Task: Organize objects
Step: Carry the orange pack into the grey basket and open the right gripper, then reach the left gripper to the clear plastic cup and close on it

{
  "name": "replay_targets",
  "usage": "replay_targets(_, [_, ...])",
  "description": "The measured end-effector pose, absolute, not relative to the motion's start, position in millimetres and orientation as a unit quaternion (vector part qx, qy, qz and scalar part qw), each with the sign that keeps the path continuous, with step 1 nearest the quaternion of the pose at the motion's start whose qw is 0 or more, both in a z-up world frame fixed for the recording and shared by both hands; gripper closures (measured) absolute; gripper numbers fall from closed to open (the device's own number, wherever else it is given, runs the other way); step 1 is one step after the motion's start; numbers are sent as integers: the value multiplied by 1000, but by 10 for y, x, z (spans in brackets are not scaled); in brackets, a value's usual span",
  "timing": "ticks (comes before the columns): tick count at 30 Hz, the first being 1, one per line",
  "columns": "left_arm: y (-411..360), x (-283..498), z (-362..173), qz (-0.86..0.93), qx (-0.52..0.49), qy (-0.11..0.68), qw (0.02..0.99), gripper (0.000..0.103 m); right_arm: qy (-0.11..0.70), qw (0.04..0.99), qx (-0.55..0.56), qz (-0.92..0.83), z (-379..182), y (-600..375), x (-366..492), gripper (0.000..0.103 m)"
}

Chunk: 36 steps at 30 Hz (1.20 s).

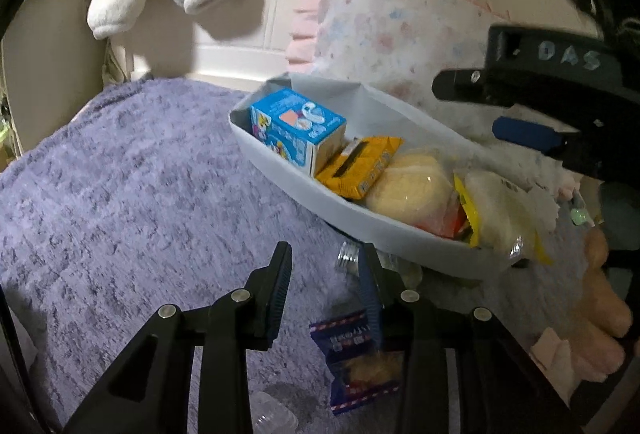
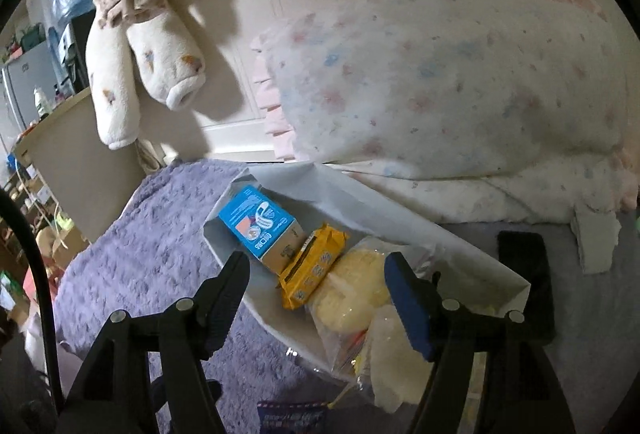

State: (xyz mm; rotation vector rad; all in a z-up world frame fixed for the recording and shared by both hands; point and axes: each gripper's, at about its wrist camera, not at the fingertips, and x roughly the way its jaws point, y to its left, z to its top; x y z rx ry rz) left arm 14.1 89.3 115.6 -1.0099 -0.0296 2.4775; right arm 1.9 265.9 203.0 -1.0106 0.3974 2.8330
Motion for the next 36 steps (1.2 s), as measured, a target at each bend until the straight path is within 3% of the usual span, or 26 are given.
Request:
replay_targets(11, [689, 127, 1127, 882, -414, -17, 224, 68, 163, -49, -405, 898, 1977, 2477, -4, 34])
replay_targets(19, [364, 65, 1166, 865, -455, -31, 209, 67, 261, -139, -464, 835, 1767, 2428, -118, 34])
replay_targets(26, [232, 167, 1038, 838, -497, -39, 220, 66, 283, -130, -514, 799, 1559, 2402, -187, 34])
replay_targets(32, [404, 257, 935, 818, -527, 16, 230, 66, 289, -139, -530, 785, 1466, 2372, -207, 34])
replay_targets(36, [604, 456, 754, 783, -556, 135, 243, 66, 286, -144, -530, 786, 1465, 2356, -197, 34])
